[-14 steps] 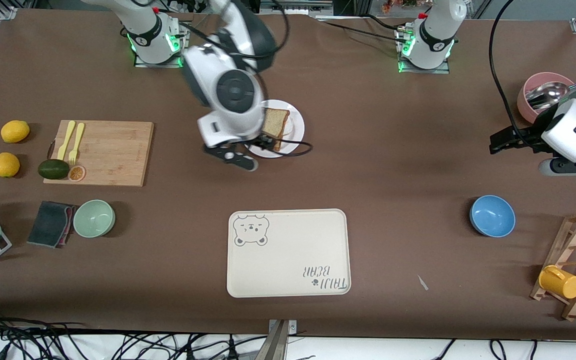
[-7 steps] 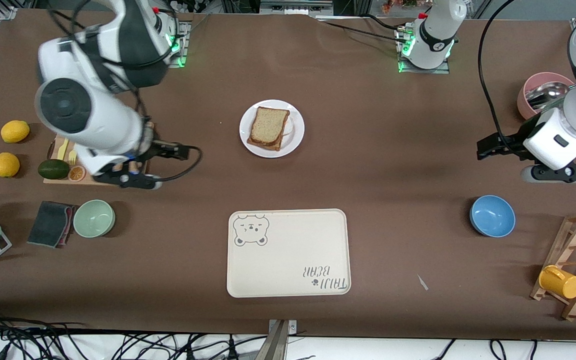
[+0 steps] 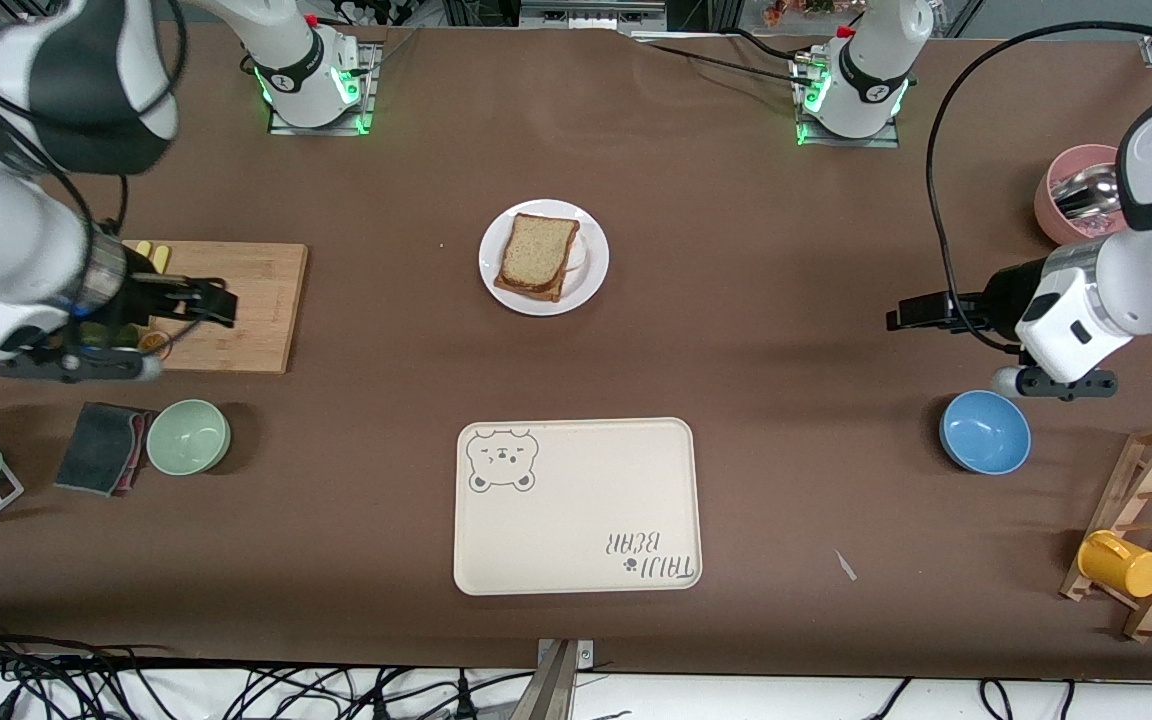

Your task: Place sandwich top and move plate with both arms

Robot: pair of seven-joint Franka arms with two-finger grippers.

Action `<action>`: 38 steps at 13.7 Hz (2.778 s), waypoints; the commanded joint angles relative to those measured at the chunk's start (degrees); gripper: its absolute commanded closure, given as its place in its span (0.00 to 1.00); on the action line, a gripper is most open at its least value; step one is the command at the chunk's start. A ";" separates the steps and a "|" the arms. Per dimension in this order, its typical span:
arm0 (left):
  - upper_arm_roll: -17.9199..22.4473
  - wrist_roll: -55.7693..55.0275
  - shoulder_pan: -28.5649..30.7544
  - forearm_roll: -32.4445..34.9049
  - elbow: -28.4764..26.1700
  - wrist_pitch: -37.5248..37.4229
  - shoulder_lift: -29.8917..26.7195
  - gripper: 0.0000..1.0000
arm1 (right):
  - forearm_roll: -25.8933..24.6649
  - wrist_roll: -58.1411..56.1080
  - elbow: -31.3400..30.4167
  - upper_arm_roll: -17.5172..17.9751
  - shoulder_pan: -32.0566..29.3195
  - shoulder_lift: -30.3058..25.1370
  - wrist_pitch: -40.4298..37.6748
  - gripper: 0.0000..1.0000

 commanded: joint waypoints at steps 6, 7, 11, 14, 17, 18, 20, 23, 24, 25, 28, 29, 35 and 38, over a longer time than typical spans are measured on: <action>-0.22 31.43 9.09 -19.85 -1.46 -4.47 8.45 0.00 | -1.65 -2.17 -3.59 12.73 -14.29 -9.13 -1.27 0.00; -0.22 33.65 9.98 -21.68 -2.33 -5.27 8.81 0.00 | -2.35 -4.62 -5.17 13.71 -15.71 -9.93 -1.28 0.00; -0.13 33.68 11.13 -23.63 -2.70 -9.47 9.24 0.00 | -5.08 -12.55 -9.93 20.54 -23.52 -12.74 0.83 0.00; -0.13 34.20 10.95 -23.64 -2.52 -9.85 9.77 0.00 | -7.20 -11.24 -13.16 28.11 -29.76 -15.90 0.92 0.00; -0.13 33.85 10.87 -23.99 -2.43 -9.41 10.39 0.00 | -6.58 -10.80 -14.68 26.83 -29.88 -18.02 1.71 0.00; -0.13 33.33 10.95 -25.82 -2.43 -9.06 10.74 0.00 | -6.49 -10.80 -14.33 25.16 -28.74 -18.02 1.71 0.00; -0.04 33.15 10.95 -26.97 -2.43 -8.88 11.96 0.00 | -6.40 -11.06 -14.85 24.27 -28.55 -17.76 1.44 0.00; 0.31 33.06 10.95 -28.47 -2.43 -8.44 12.84 0.00 | -7.20 -9.66 -15.55 26.20 -28.55 -17.59 3.73 0.00; 0.31 32.97 11.39 -28.38 -2.26 -8.09 13.81 0.00 | -7.19 -9.57 -15.38 26.12 -28.64 -17.50 3.56 0.00; 0.31 32.97 11.39 -28.38 -2.17 -7.74 13.56 0.00 | -7.11 -9.57 -15.29 26.11 -28.64 -17.24 3.91 0.00; 0.22 33.76 14.80 -30.49 -2.43 -8.61 14.78 0.00 | -6.76 -9.48 -15.38 26.11 -28.64 -17.06 3.91 0.00; -0.04 33.68 15.26 -30.67 -2.43 -9.49 15.74 0.00 | -6.67 -9.48 -15.29 26.11 -28.64 -17.06 3.91 0.00; -0.13 29.12 12.28 -31.71 -2.52 -5.55 17.07 0.00 | -5.27 -9.30 -15.29 24.71 -28.73 -16.97 3.21 0.00; -3.01 28.23 12.71 -32.52 -3.91 -1.25 18.30 0.00 | -4.29 -9.39 -15.29 24.09 -28.73 -17.06 3.03 0.00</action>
